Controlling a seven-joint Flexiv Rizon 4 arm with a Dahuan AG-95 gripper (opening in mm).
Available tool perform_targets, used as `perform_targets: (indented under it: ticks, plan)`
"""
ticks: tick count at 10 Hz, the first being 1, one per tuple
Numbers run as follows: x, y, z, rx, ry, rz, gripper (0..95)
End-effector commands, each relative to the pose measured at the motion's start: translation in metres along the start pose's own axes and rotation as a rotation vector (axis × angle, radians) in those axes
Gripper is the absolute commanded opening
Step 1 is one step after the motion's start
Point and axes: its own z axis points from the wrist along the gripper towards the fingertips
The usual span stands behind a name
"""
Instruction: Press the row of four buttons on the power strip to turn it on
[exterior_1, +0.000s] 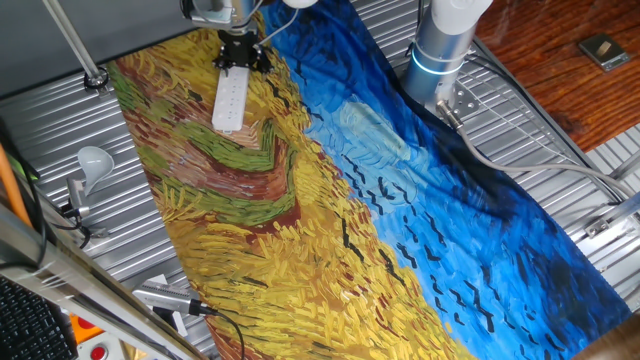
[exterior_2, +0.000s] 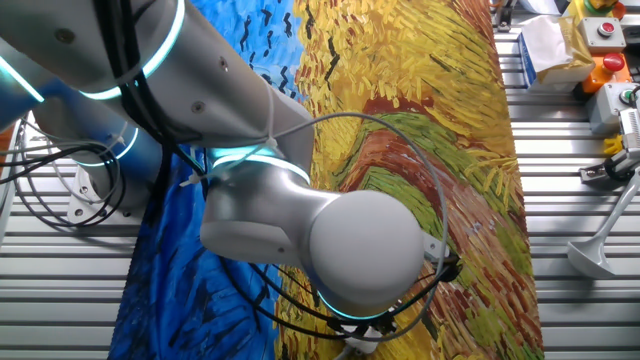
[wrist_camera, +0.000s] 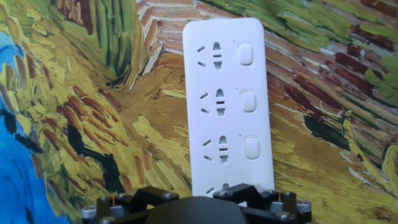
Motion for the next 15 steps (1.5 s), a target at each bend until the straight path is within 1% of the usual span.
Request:
perform_targets:
  ticks: [1,2,3,7,9,10,12,14,15]
  plan:
    - [0.000,0.001,0.001,0.003,0.003,-0.005,95.0]
    - [0.000,0.001,0.001,0.003,0.003,-0.005,95.0]
    - [0.001,0.001,0.009,0.007,-0.004,-0.007,95.0]
    - [0.001,0.001,0.015,0.010,-0.003,-0.020,95.0]
    - [0.002,0.002,0.020,0.015,-0.008,-0.020,95.0]
    - [0.002,0.002,0.022,0.023,-0.011,-0.023,95.0]
    - [0.002,0.002,0.021,0.023,-0.009,-0.031,95.0]
    - [0.002,0.002,0.015,0.025,0.002,-0.029,95.0]
    - [0.002,0.003,0.004,0.029,0.015,-0.033,95.0]
